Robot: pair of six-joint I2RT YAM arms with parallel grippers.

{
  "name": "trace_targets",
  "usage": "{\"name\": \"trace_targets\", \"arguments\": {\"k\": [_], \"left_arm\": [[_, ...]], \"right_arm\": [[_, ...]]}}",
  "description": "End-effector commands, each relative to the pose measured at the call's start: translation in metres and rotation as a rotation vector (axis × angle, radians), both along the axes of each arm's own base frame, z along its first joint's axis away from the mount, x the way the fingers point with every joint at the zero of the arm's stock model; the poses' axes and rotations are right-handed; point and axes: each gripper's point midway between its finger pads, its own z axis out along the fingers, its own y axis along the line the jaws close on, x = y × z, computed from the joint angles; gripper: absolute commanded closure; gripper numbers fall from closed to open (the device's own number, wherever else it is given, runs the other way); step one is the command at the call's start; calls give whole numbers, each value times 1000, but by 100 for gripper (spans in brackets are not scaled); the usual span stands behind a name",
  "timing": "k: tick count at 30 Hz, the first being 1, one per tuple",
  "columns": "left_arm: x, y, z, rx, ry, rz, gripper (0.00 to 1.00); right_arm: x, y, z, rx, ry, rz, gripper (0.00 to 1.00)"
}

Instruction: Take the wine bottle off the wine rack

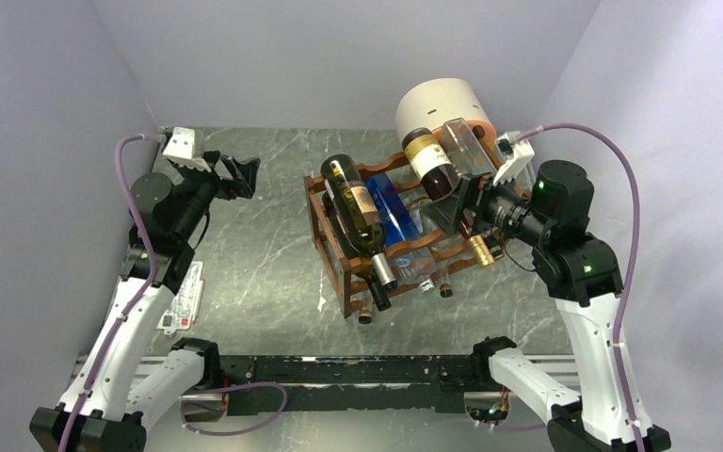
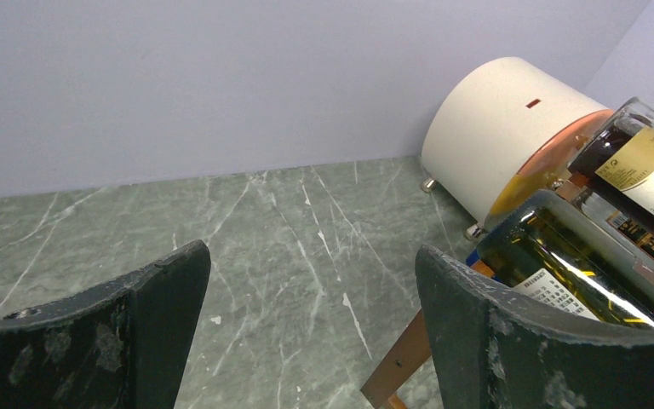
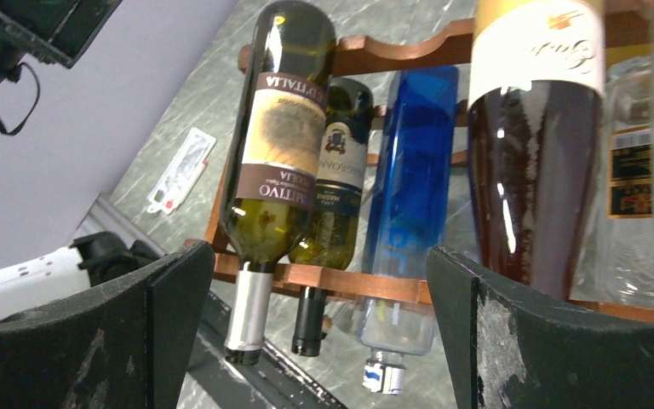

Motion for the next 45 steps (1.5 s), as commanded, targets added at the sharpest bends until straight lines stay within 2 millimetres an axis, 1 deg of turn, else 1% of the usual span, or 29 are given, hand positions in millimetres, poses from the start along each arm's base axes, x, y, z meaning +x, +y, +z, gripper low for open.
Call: {"name": "trace_targets", "arguments": {"k": [1,6,10,14,16,20,23,24,28,34,36,41,45], "left_arm": [[0,-8,9,-11,-40,-58,7],[1,-10,6,-10,-31,-67,7],[2,-12,4,-7,-26,-82,7],[4,-13,1,-4,-15,-85,7],[5,-13,0,-1,-13,-84,7],[5,-12,-1,2,-12,-78,7],[6,-12,-2,2,-9,-76,7],[6,-12,-2,2,-8,-78,7],[6,-15,-2,1,-7,-91,7],[6,-16,-3,2,-5,-98,7],[7,-16,-4,1,0,-102,7],[8,-18,-5,2,5,-108,7],[8,-17,-6,3,7,-106,7]], "right_arm": [[-11,13,-2,35,45,90,0],[-8,17,-16,31,104,105,0],[-6,23,-20,32,128,107,0],[0,42,-29,16,158,109,0],[1,57,-38,-20,177,102,0],[-4,90,-52,-93,196,113,0],[0,100,-62,-162,196,55,0],[-2,105,-64,-181,196,52,0],[2,117,-78,-262,206,24,0],[6,126,-89,-370,194,-33,0],[8,127,-96,-416,196,-52,0],[14,124,-107,-539,182,-133,0],[20,123,-110,-602,179,-180,0]]}}
